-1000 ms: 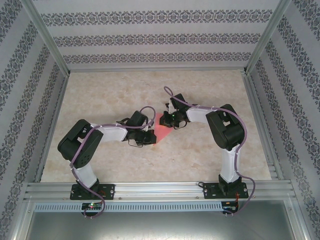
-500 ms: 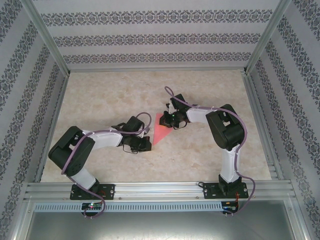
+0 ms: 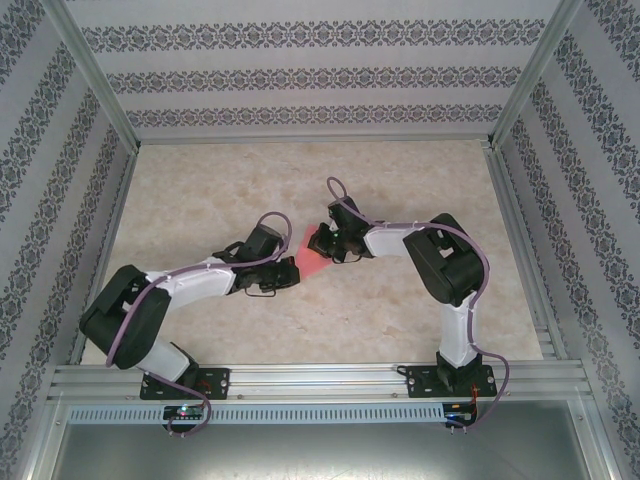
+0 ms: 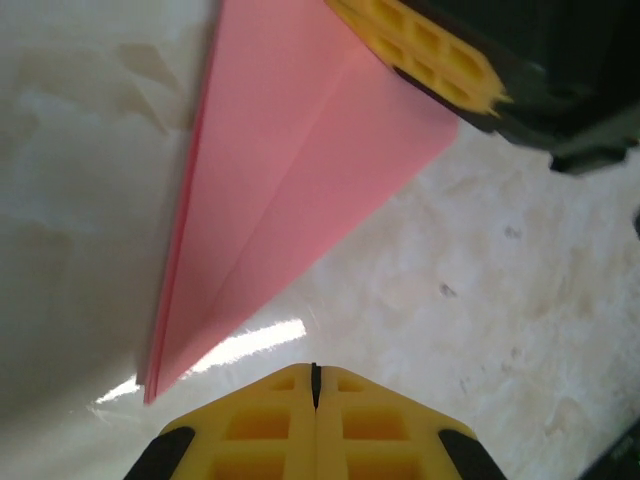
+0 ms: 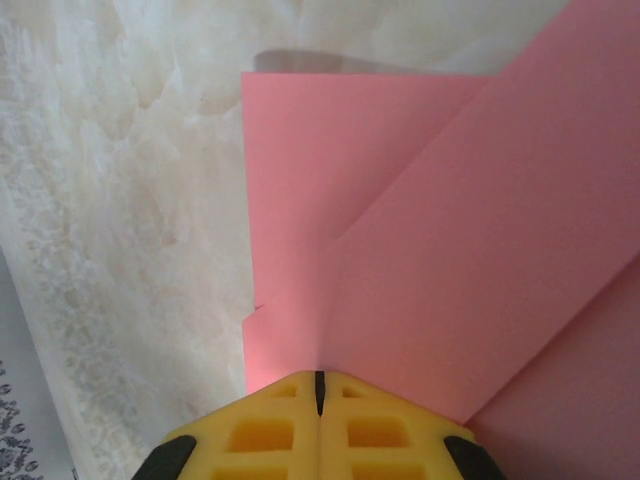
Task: Fold a paper plane with a square sheet of paper (pick it up from the middle)
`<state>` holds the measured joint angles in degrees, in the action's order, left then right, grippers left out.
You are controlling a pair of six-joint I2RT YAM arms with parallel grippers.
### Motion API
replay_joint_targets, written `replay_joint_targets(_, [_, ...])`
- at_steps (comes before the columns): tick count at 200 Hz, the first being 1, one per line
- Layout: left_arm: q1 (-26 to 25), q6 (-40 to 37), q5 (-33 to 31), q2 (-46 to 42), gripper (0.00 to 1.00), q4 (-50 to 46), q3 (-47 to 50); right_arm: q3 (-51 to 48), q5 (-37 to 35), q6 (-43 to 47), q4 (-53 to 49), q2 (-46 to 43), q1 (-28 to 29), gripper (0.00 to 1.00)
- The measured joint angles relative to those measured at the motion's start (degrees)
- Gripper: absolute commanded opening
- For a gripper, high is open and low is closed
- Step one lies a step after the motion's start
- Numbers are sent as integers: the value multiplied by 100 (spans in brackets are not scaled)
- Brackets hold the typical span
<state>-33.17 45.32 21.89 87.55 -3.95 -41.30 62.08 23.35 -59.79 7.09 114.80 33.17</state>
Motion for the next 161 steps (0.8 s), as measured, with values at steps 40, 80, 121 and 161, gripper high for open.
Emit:
replay_joint_targets(40, [243,15,-173,444,0,79,-254,-28,17,-118,114,9,9,0])
replay_joint_targets(80, [461,-13,-96,671,0,321,-280,-28,28,-79,138,11,9,0])
replay_joint_targets(121, [479,-120,240,901,0,603,-203,17,28,177,83,9,11,0])
replay_joint_targets(161, [479,-306,328,929,0,603,-203,22,-68,590,-170,-221,160,0])
